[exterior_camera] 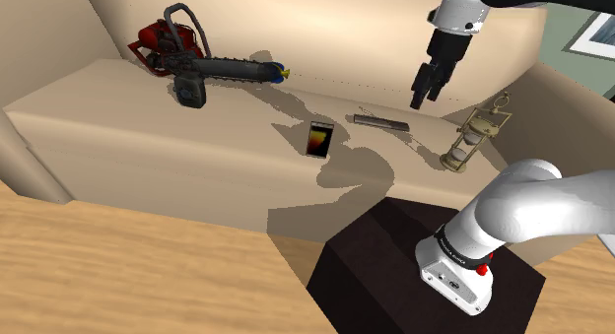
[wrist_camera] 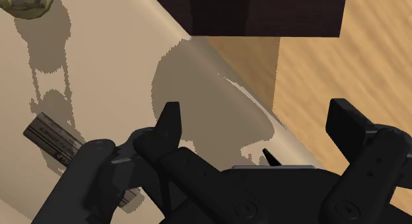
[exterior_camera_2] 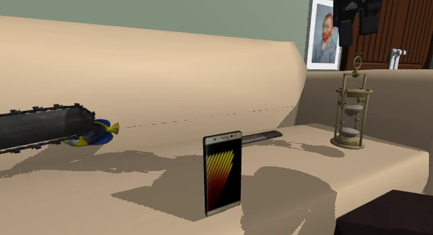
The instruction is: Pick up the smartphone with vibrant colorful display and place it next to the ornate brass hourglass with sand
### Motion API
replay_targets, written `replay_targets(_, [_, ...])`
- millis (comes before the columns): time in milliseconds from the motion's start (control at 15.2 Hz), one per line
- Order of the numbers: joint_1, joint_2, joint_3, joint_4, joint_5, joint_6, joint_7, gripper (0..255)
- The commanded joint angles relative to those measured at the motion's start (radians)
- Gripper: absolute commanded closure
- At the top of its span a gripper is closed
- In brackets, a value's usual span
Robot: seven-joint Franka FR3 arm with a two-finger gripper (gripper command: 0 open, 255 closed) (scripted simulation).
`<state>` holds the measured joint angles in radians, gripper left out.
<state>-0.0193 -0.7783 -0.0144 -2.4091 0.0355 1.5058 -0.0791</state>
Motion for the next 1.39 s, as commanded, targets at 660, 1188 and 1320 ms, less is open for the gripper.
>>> replay_targets(660, [-0.027, 0.234, 0.203, -0.019, 0.092, 0.324, 0.377, 0])
replay_targets(1188, [-0.078, 0.523, 0.335, 0.092, 0.043, 0.543, 0.695, 0])
replay_targets(1320, [-0.091, 0.603, 0.359, 0.136, 0.007, 0.585, 0.781, 0])
